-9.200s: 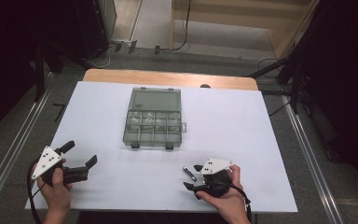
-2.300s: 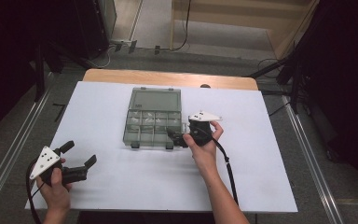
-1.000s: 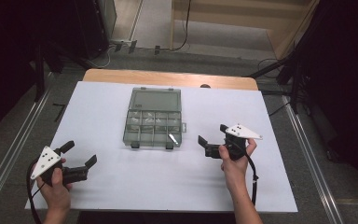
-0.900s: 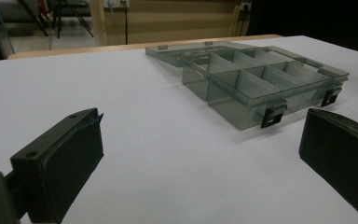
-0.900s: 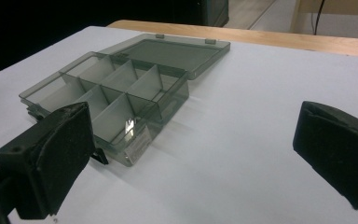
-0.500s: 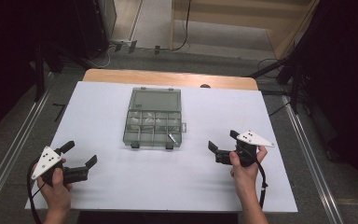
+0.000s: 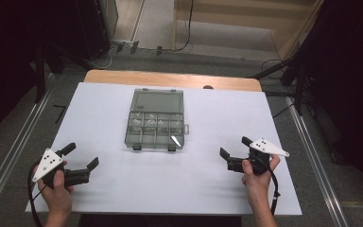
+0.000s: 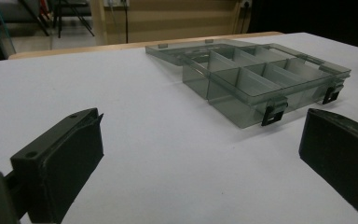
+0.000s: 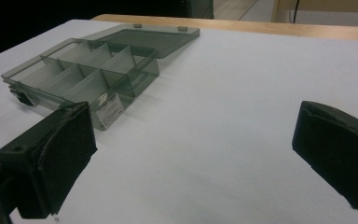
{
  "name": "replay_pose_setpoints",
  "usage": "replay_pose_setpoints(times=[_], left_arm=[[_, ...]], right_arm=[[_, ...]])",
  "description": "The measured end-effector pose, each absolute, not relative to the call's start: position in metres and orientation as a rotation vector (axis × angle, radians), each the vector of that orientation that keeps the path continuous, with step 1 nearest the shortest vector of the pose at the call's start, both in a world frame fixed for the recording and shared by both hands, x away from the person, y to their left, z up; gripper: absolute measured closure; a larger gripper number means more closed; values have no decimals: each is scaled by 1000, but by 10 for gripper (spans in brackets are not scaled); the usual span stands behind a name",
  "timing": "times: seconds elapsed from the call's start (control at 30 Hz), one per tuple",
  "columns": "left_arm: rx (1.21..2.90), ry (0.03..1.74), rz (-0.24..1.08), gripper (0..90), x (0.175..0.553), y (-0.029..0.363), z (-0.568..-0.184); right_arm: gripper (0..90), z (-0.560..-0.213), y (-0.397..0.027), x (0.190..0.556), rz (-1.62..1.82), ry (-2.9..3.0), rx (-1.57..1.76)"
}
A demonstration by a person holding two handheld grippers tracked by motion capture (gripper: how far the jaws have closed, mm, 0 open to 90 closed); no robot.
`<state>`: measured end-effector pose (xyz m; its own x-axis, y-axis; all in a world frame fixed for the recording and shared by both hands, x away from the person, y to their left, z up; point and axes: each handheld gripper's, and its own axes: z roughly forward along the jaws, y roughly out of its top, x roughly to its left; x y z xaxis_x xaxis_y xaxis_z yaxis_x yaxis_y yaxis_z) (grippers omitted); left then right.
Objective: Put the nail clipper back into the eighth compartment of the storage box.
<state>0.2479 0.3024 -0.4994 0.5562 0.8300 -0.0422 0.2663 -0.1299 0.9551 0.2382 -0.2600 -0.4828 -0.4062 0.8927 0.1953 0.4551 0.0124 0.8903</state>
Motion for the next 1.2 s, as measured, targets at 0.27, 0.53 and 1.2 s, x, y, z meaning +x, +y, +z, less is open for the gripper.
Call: replay_pose_setpoints(times=[0.27, 0.53, 1.2], left_arm=[[1678, 929, 632, 0, 248, 302, -499], [1679, 930, 636, 0, 248, 302, -499], [1679, 928, 635, 0, 248, 302, -499]], right_arm=[[0, -484, -269, 232, 1367, 1854, 1382], [0, -487, -278, 226, 1372, 1850, 1377], [0, -503, -313, 210, 1351, 1788, 1388]])
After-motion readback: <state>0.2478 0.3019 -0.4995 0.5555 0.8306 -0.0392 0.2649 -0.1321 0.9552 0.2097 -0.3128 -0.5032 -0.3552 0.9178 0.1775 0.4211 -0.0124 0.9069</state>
